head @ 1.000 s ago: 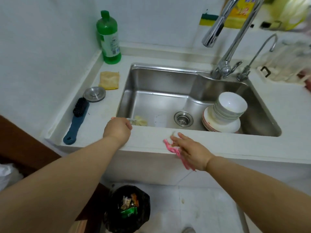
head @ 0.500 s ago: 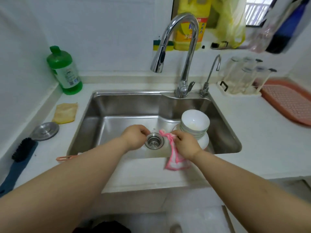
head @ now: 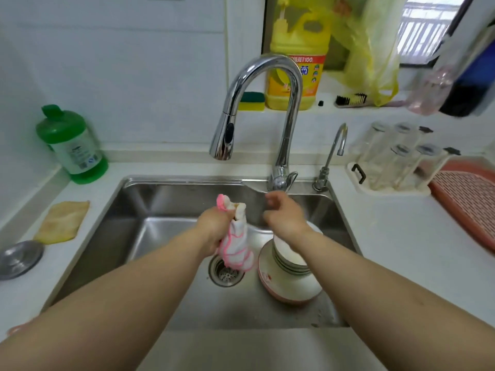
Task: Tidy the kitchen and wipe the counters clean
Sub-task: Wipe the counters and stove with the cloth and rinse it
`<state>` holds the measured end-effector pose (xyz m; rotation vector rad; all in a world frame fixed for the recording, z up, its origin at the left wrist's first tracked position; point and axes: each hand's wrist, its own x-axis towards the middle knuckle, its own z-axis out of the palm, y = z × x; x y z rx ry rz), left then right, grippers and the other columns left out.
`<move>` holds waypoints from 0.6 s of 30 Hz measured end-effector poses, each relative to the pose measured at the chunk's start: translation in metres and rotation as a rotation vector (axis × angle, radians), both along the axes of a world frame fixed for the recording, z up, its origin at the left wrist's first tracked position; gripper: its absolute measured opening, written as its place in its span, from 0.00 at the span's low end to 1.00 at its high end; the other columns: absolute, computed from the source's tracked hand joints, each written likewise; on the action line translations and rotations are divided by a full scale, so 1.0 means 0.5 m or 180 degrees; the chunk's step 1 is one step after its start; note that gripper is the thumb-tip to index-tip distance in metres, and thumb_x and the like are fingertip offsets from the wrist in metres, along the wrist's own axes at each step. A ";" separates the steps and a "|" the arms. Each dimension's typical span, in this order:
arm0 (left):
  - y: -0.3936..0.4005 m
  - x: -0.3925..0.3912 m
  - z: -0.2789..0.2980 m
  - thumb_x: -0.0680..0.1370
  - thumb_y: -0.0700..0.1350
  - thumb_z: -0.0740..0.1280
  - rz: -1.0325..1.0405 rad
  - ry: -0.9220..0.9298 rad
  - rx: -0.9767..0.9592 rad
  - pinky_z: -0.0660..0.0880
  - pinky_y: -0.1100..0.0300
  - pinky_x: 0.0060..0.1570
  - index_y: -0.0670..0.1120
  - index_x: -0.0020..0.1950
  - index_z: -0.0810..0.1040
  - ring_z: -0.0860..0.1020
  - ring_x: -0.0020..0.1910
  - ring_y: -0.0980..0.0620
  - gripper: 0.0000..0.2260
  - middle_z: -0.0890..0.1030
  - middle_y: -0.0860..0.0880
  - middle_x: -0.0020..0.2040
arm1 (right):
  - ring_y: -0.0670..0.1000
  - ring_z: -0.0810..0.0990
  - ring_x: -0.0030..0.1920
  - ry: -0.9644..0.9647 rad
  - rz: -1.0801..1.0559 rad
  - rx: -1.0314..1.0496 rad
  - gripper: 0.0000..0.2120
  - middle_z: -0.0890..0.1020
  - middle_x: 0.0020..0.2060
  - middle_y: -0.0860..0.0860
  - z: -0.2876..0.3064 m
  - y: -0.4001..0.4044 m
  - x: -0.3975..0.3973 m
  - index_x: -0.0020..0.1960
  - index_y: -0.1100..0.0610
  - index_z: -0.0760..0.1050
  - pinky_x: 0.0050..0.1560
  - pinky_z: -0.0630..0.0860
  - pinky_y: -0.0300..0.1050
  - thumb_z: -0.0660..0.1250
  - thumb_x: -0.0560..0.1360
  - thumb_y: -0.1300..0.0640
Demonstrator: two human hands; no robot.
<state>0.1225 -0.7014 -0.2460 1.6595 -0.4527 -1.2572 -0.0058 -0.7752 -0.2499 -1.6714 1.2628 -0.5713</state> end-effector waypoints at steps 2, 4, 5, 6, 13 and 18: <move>-0.023 0.023 0.003 0.78 0.44 0.65 0.0048 -0.0170 0.0118 0.74 0.56 0.48 0.49 0.40 0.77 0.76 0.46 0.47 0.07 0.79 0.46 0.44 | 0.56 0.72 0.64 0.0762 -0.0149 -0.0535 0.26 0.71 0.65 0.54 0.023 -0.053 -0.006 0.71 0.54 0.67 0.64 0.67 0.44 0.61 0.73 0.64; -0.045 0.043 0.014 0.78 0.43 0.65 0.0045 -0.0174 0.0111 0.72 0.58 0.43 0.49 0.38 0.77 0.75 0.43 0.48 0.09 0.77 0.46 0.43 | 0.58 0.69 0.67 0.1137 -0.0029 -0.0806 0.29 0.66 0.69 0.56 0.036 -0.096 0.000 0.74 0.56 0.61 0.66 0.65 0.45 0.60 0.73 0.64; -0.054 0.052 0.019 0.78 0.42 0.64 0.0037 -0.0139 0.0097 0.71 0.60 0.40 0.49 0.37 0.76 0.74 0.41 0.49 0.09 0.76 0.46 0.41 | 0.59 0.69 0.67 0.1314 0.0061 -0.0903 0.29 0.66 0.69 0.56 0.038 -0.110 0.006 0.74 0.56 0.61 0.65 0.66 0.46 0.59 0.74 0.64; -0.061 0.057 0.023 0.78 0.41 0.64 0.0019 -0.0094 0.0085 0.71 0.61 0.38 0.49 0.37 0.76 0.74 0.38 0.50 0.10 0.76 0.47 0.40 | 0.60 0.69 0.66 0.1502 0.0108 -0.1009 0.28 0.66 0.68 0.57 0.041 -0.117 0.012 0.73 0.57 0.62 0.64 0.67 0.48 0.59 0.74 0.64; -0.091 0.088 0.032 0.79 0.37 0.61 -0.0147 0.0050 0.0003 0.72 0.65 0.30 0.47 0.35 0.74 0.72 0.32 0.53 0.14 0.75 0.50 0.33 | 0.61 0.76 0.56 0.2269 -0.0288 -0.1164 0.14 0.71 0.59 0.58 0.045 -0.148 0.037 0.58 0.61 0.75 0.54 0.73 0.48 0.62 0.74 0.61; -0.107 0.108 0.025 0.78 0.38 0.65 -0.0097 0.0194 0.0056 0.75 0.65 0.31 0.45 0.38 0.78 0.75 0.31 0.54 0.09 0.77 0.49 0.35 | 0.59 0.79 0.53 0.2564 -0.0288 -0.1072 0.10 0.80 0.51 0.58 0.051 -0.147 0.033 0.51 0.61 0.78 0.48 0.75 0.45 0.62 0.73 0.62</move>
